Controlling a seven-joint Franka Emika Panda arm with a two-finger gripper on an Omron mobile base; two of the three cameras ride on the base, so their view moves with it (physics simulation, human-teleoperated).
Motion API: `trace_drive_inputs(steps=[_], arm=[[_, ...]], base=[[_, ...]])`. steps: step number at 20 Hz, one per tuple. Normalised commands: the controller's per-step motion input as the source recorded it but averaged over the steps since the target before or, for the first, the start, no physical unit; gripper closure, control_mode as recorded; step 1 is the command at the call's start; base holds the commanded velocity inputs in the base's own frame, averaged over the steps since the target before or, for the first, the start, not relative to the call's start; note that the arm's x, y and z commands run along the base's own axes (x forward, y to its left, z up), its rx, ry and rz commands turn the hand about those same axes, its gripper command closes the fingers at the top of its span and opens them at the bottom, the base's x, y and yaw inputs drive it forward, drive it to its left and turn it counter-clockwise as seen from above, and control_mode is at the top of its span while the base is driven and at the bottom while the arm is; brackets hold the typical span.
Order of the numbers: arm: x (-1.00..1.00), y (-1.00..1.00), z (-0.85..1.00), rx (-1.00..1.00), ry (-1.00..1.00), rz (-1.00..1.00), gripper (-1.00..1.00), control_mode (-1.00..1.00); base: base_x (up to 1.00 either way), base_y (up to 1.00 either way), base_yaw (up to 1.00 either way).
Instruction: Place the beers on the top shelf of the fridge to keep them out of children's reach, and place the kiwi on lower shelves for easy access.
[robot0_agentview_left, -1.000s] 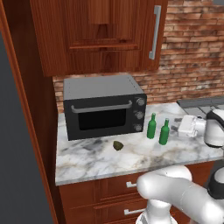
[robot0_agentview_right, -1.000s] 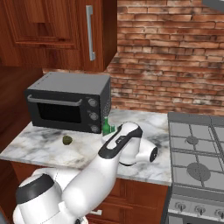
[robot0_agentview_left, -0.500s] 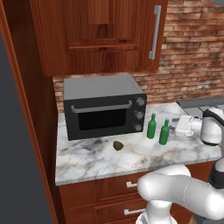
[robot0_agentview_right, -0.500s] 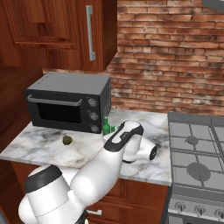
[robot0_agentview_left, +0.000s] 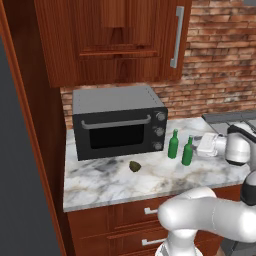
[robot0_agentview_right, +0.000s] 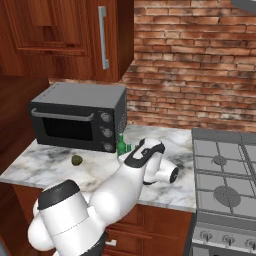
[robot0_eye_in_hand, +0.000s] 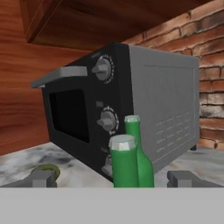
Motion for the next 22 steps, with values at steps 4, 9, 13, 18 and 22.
trace_drive_inputs(steps=[4,9,13,18,22], arm=[[0.21,0.0,-0.13,0.0,0.01,0.0,-1.0,-1.0],[0.19,0.0,-0.11,0.0,0.0,0.0,-1.0,-1.0],[0.17,0.0,-0.13,0.0,0.0,0.0,-1.0,-1.0],[0.09,0.0,-0.09,0.0,0.02,0.0,-1.0,-1.0],[0.0,0.0,-0.01,0.0,0.05,0.0,-1.0,-1.0]], base=[[0.0,0.0,0.0],[0.0,0.0,0.0],[0.0,0.0,0.0],[0.0,0.0,0.0],[0.0,0.0,0.0]])
